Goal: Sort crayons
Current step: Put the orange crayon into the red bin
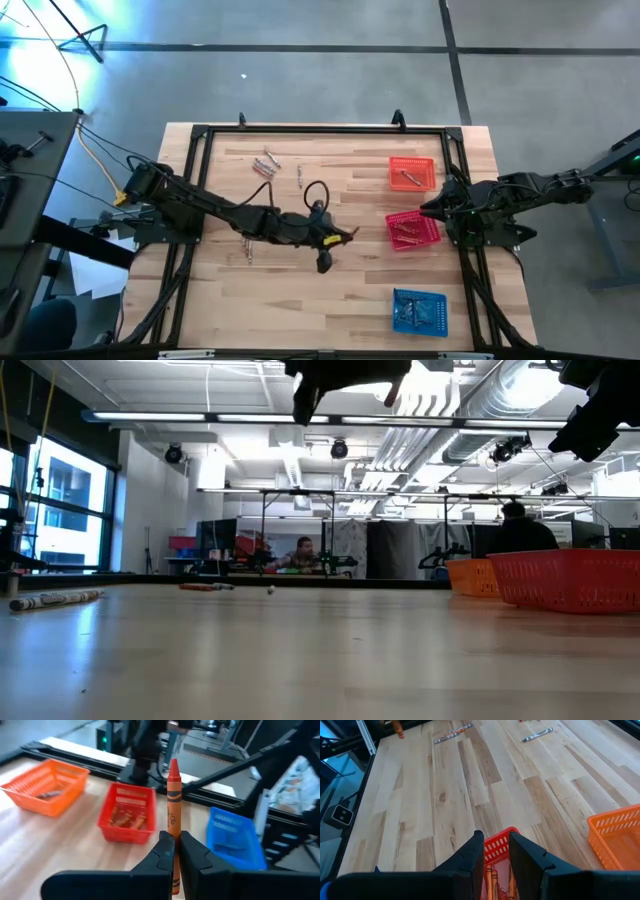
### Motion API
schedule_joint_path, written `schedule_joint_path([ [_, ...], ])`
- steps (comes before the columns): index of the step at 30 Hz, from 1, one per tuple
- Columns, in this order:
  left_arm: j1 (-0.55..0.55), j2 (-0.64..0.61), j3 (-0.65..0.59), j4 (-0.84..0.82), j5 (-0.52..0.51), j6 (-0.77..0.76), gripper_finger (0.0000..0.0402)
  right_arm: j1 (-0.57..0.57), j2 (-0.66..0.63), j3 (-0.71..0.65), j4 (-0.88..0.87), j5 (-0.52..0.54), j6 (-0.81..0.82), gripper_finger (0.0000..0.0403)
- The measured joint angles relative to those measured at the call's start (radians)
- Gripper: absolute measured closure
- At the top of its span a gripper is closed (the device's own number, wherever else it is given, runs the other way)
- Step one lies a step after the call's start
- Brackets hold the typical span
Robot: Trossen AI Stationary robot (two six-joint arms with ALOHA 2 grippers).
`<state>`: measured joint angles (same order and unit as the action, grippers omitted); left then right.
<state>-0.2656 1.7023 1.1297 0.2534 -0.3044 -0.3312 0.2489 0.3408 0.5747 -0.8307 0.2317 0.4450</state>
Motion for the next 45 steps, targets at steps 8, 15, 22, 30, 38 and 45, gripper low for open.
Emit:
schedule_joint_path([
  [8, 0.043, 0.0, 0.0, -0.001, -0.004, 0.028, 0.0402, 0.0, 0.0, 0.0, 0.0, 0.0, 0.0, 0.0318],
  [15, 0.052, 0.0, 0.0, -0.001, -0.003, 0.036, 0.0402, 0.0, 0.0, 0.0, 0.0, 0.0, 0.0, 0.0318],
  [22, 0.049, 0.0, 0.0, -0.001, -0.002, 0.008, 0.0402, 0.0, 0.0, 0.0, 0.0, 0.0, 0.0, 0.0318],
  [30, 0.025, 0.0, 0.0, -0.001, 0.0, 0.003, 0.0402, 0.0, 0.0, 0.0, 0.0, 0.0, 0.0, 0.0318],
  [38, 0.023, 0.0, 0.0, 0.002, 0.009, -0.029, 0.04, 0.0, 0.0, 0.0, 0.0, 0.0, 0.0, 0.0318],
  [45, 0.023, 0.0, 0.0, 0.002, 0.01, -0.046, 0.0394, 0.0, 0.0, 0.0, 0.0, 0.0, 0.0, 0.0318],
])
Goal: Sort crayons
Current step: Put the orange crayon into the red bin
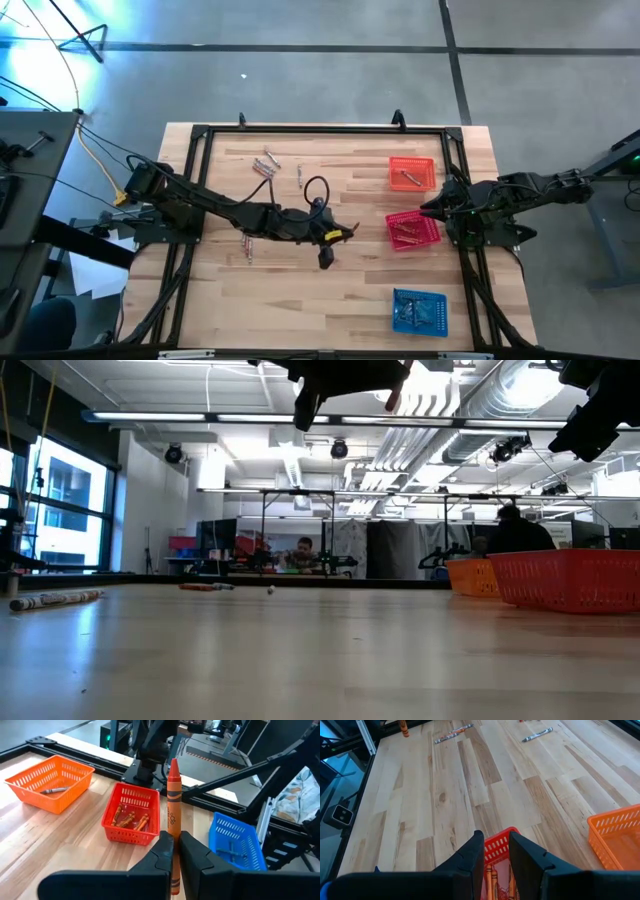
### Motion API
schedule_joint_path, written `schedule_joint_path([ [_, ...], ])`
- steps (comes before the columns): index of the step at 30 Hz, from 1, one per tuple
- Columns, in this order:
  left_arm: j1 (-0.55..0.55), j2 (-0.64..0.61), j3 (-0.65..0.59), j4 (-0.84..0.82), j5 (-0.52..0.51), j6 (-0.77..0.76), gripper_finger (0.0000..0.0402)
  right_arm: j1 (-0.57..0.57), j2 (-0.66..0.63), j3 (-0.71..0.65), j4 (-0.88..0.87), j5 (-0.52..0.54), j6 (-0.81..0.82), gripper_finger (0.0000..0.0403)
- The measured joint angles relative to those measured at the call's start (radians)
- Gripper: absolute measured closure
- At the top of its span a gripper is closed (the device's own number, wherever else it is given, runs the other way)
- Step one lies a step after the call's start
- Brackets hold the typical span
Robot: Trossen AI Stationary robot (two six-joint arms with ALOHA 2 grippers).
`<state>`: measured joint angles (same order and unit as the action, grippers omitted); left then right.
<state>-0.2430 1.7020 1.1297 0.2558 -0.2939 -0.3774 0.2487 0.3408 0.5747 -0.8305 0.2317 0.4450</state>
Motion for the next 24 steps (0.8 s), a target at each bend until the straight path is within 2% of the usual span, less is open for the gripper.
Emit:
schedule_joint_path([
  [11, -0.001, 0.0, 0.0, 0.0, 0.004, 0.011, 0.0393, 0.0, 0.0, 0.0, 0.0, 0.0, 0.0, 0.0318],
  [16, -0.01, 0.0, 0.0, 0.0, 0.003, -0.036, 0.0392, 0.0, 0.0, 0.0, 0.0, 0.0, 0.0, 0.0318],
  [24, -0.021, 0.004, 0.0, 0.003, 0.004, 0.021, 0.0391, 0.0, 0.0, 0.0, 0.0, 0.0, 0.0, 0.0318],
])
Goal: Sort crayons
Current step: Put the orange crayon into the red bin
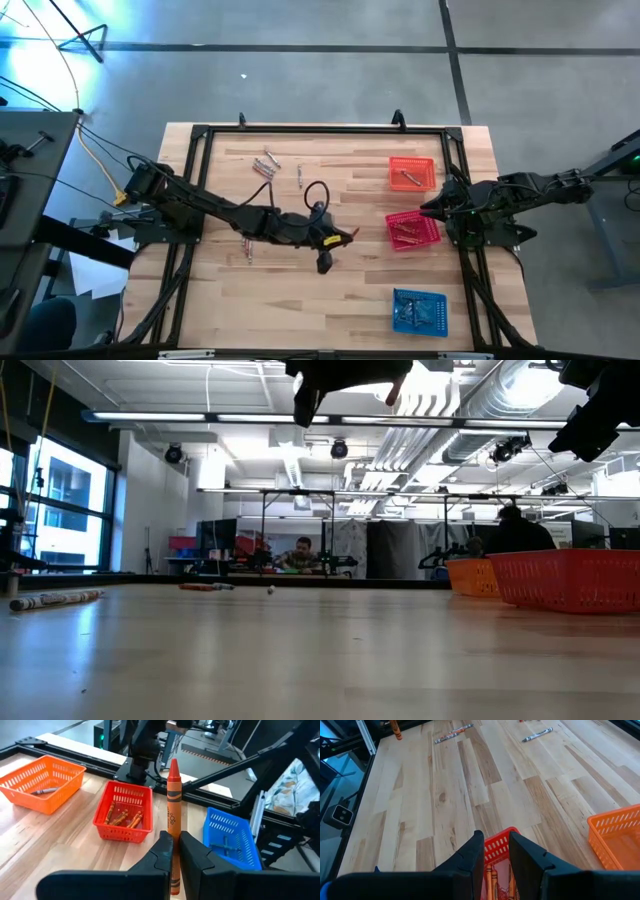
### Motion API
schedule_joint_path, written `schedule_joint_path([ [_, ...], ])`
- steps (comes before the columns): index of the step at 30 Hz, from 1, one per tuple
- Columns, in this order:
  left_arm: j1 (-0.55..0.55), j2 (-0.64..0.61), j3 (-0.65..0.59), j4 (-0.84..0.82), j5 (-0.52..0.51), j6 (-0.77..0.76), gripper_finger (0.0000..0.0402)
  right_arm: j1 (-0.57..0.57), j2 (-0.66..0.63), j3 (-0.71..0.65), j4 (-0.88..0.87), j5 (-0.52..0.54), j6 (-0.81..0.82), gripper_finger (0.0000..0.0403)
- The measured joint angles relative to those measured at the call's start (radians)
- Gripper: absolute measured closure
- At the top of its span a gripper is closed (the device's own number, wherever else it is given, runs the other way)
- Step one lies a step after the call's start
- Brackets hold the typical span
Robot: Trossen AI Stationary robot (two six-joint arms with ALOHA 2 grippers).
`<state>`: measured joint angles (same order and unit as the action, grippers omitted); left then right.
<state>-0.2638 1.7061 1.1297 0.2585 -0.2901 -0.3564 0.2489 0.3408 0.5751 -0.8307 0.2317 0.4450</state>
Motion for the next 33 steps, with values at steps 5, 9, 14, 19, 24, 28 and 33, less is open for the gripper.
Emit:
schedule_joint_path([
  [5, 0.0, 0.0, 0.0, -0.002, 0.0, 0.001, 0.0391, 0.0, 0.0, 0.0, 0.0, 0.0, 0.0, 0.0318],
  [9, 0.0, 0.0, 0.0, -0.002, 0.0, 0.0, 0.0391, 0.0, 0.0, 0.0, 0.001, 0.0, 0.0, 0.0318],
  [14, 0.0, 0.0, 0.0, 0.001, 0.0, -0.005, 0.0391, 0.0, 0.0, 0.0, 0.021, 0.027, -0.024, 0.0318],
  [19, 0.009, 0.002, 0.0, 0.002, 0.0, -0.005, 0.0391, 0.0, 0.013, 0.0, 0.08, 0.118, 0.022, 0.0318],
  [24, 0.023, 0.002, 0.0, 0.002, -0.001, -0.006, 0.0391, 0.0, 0.042, 0.0, 0.095, 0.243, 0.112, 0.0318],
  [28, 0.032, 0.002, 0.0, 0.002, -0.002, -0.006, 0.0391, 0.0, 0.089, 0.0, 0.098, 0.214, 0.102, 0.0318],
  [33, 0.049, 0.002, 0.0, 0.002, -0.003, 0.031, 0.0391, 0.0, 0.155, 0.0, 0.133, 0.217, 0.188, 0.0318],
])
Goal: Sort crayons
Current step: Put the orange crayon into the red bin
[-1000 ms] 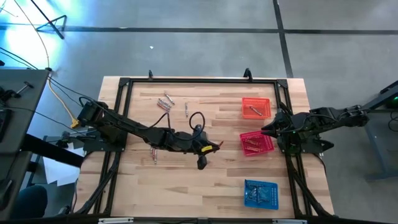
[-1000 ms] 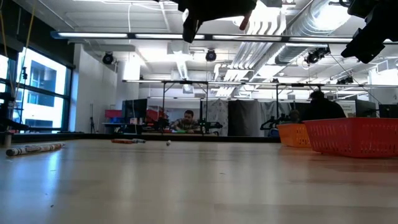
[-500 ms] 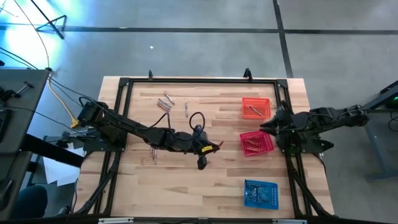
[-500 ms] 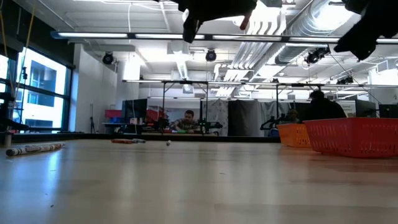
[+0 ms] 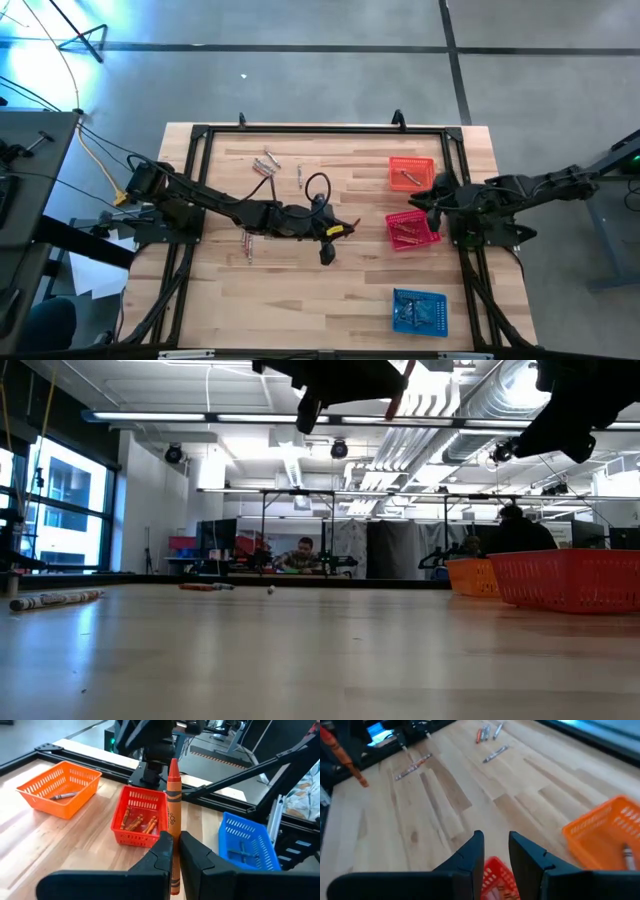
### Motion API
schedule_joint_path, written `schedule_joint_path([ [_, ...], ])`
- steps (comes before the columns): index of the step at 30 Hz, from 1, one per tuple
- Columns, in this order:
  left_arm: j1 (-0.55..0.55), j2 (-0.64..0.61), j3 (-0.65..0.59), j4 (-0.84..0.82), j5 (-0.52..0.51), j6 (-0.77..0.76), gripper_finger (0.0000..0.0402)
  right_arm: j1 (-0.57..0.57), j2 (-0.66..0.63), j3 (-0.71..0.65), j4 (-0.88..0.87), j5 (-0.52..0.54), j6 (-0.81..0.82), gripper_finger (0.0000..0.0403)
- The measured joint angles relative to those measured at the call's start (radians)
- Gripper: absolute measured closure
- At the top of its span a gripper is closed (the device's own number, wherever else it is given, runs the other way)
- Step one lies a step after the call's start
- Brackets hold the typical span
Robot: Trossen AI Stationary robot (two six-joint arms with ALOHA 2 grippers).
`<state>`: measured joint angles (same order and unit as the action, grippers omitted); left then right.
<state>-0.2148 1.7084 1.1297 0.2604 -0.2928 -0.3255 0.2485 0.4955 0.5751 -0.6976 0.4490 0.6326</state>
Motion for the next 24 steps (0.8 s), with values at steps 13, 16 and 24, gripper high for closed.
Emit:
schedule_joint_path([
  [13, 0.062, 0.0, 0.0, 0.005, -0.009, -0.015, 0.0391, 0.0, 0.088, 0.0, 0.136, 0.084, -0.031, 0.0318],
  [16, 0.079, 0.0, 0.0, 0.025, -0.009, -0.033, 0.0391, 0.0, 0.089, 0.0, 0.137, 0.143, -0.068, 0.0318],
  [24, 0.099, 0.0, 0.0, 0.057, -0.012, 0.001, 0.0391, 0.004, 0.214, 0.0, 0.355, 0.204, -0.202, 0.0318],
])
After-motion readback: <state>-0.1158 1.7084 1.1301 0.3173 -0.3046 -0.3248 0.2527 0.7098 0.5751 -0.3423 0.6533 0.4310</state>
